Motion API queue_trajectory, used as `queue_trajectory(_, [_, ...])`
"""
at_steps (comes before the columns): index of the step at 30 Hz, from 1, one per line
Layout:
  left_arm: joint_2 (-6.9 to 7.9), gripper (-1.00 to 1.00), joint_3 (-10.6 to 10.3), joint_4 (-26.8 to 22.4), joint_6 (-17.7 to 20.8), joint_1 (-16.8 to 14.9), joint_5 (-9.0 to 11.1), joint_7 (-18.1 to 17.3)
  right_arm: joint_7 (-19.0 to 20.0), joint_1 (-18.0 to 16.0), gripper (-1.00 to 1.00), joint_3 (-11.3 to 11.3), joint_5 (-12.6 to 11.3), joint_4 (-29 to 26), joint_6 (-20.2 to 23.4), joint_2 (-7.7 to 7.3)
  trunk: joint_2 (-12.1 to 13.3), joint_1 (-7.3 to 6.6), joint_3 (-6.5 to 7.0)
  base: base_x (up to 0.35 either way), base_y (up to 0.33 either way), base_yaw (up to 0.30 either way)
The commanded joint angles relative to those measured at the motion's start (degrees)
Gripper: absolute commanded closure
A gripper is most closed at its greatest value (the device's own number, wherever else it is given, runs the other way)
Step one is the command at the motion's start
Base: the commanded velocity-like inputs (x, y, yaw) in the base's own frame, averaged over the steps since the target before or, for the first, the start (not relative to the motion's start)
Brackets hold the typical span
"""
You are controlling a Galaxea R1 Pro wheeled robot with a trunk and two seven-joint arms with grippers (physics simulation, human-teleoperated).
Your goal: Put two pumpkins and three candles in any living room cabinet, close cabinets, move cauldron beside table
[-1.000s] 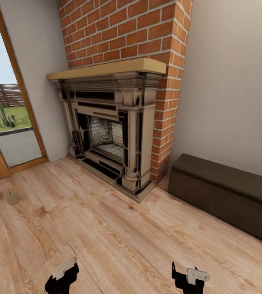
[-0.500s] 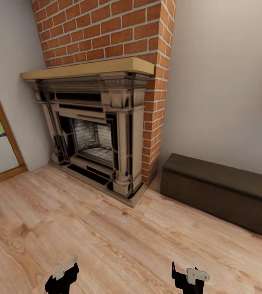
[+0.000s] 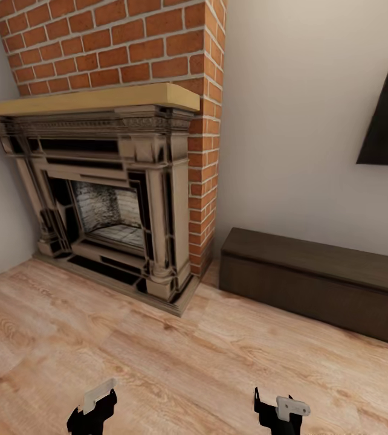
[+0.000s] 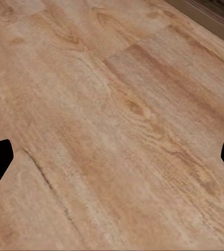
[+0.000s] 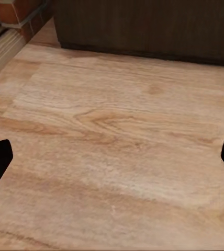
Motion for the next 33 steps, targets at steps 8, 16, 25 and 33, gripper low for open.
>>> queue_trajectory(8, [0.05,-1.0,-0.65,-0.21,-0.09,-0.01,0.18,0.54,0.17,-0.05,-1.0,-0.4,0.08,0.05,-0.22,0.05,-0.02,0.0,0.12,0.036,0.002,-0.292])
queue_trajectory(16, [-0.32,-1.0,-0.75,-0.16,-0.09,0.07,0.18,0.54,0.15,-0.05,-1.0,-0.41,0.08,0.05,-0.22,0.05,-0.02,0.0,0.29,0.002,-0.112,-0.292])
queue_trajectory(25, [-0.65,-1.0,-0.76,0.54,-0.09,0.07,0.18,0.54,0.11,-0.05,-1.0,-0.43,0.08,0.05,-0.22,0.05,-0.02,0.0,0.49,0.0,-0.057,-0.293])
queue_trajectory(33, [-0.65,-1.0,-0.75,0.56,-0.09,0.07,0.18,0.54,0.09,-0.05,-1.0,-0.48,0.07,0.05,-0.22,0.05,-0.02,0.0,0.66,0.0,-0.001,-0.294])
